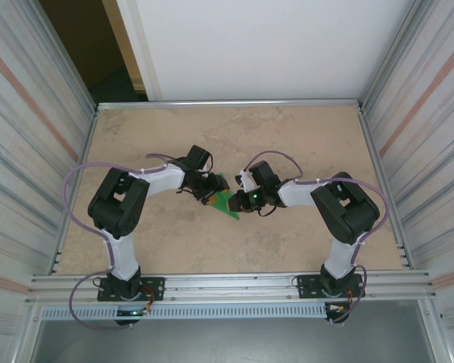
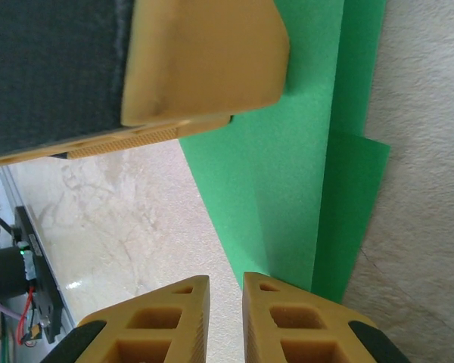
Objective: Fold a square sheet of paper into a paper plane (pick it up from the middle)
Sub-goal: Fourth fold the wing at the center of the table.
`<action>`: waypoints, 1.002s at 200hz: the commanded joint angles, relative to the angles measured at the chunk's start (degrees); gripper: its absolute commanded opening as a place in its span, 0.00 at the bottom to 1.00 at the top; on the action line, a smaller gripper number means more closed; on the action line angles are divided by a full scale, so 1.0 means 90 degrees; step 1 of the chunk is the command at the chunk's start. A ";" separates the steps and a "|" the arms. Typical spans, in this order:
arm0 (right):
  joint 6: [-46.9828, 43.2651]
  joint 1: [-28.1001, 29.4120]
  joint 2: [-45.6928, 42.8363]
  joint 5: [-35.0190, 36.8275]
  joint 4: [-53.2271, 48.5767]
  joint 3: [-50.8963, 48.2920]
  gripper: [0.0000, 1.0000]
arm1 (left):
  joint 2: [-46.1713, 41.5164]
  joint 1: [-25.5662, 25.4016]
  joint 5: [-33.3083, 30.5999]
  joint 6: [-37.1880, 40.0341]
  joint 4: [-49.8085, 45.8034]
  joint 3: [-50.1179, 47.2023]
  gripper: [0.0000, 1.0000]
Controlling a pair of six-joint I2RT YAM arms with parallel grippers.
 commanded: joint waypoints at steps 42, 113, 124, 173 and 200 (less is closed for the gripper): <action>-0.0149 0.0004 0.0176 0.0183 -0.0237 0.0158 0.19 | 0.0810 -0.0122 -0.0580 0.0111 -0.1073 -0.0470 0.56; -0.0159 -0.0003 0.0299 0.0219 -0.0300 0.0171 0.18 | 0.0761 -0.0124 -0.0547 0.0121 -0.1065 -0.0454 0.56; -0.0159 -0.0006 0.0321 0.0236 -0.0315 0.0171 0.18 | 0.0754 -0.0122 -0.0544 0.0122 -0.1065 -0.0459 0.56; -0.0257 -0.0005 0.0420 0.0337 -0.0584 0.0185 0.18 | 0.0291 -0.0067 -0.0375 0.0282 -0.1085 -0.0140 0.56; -0.0318 -0.0012 0.0435 0.0378 -0.0731 0.0159 0.17 | -0.0474 0.0079 -0.0217 0.0513 -0.0877 0.0305 0.55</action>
